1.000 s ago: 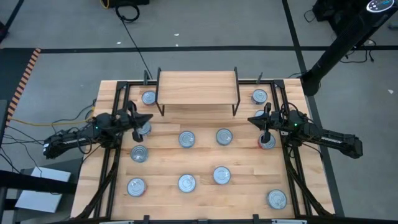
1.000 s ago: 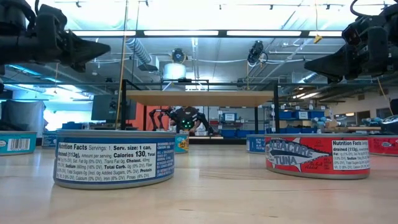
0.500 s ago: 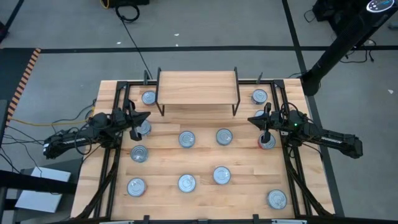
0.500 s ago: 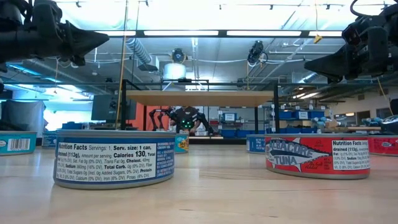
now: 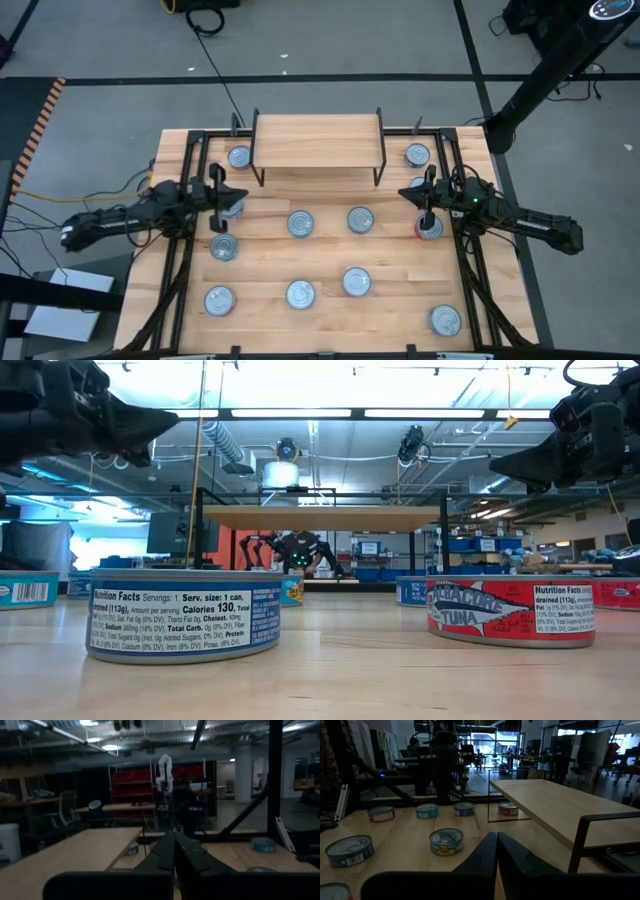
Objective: Stack canned seafood by type on shelf
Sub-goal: Put the yellow blue tuna can on the shelf
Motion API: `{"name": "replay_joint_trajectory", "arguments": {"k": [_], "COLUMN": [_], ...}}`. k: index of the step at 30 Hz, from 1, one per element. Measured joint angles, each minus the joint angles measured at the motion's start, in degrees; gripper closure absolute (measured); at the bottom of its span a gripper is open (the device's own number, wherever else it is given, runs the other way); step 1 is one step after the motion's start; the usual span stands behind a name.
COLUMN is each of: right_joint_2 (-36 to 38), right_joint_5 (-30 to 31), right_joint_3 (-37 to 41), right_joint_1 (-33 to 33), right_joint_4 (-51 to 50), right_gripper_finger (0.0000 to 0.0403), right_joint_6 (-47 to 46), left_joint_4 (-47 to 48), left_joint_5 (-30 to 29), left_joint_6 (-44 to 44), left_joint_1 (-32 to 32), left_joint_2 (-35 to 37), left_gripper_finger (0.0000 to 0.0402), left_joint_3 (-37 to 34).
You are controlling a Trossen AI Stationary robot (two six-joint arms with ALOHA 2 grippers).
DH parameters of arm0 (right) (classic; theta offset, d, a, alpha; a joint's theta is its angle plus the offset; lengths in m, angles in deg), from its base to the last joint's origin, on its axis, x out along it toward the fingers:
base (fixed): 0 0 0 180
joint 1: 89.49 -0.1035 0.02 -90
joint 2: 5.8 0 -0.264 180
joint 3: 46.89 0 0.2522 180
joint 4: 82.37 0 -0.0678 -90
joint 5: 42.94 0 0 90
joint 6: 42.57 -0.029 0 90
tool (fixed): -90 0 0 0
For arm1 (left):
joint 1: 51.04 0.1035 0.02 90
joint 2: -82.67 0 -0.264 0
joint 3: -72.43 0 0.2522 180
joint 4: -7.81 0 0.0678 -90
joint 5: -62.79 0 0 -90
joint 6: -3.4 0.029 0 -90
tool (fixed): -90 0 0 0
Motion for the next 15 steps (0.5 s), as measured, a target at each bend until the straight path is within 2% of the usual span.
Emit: {"name": "replay_joint_trajectory", "arguments": {"k": [8, 15], "right_joint_2": [0.01, 0.02], "right_joint_5": [0.00, 0.00], "right_joint_3": [0.00, 0.00], "right_joint_1": [0.00, 0.00], "right_joint_4": [-0.01, -0.02], "right_gripper_finger": [0.0378, 0.0378], "right_joint_6": [0.01, 0.02], "left_joint_4": [-7.51, -9.46], "left_joint_5": [2.61, 1.42], "left_joint_6": [-0.72, 2.19], "left_joint_1": [0.00, 0.02], "left_joint_2": [-5.40, -6.91], "left_gripper_finger": [0.0379, 0.0378], "left_joint_3": [0.03, 0.12]}}
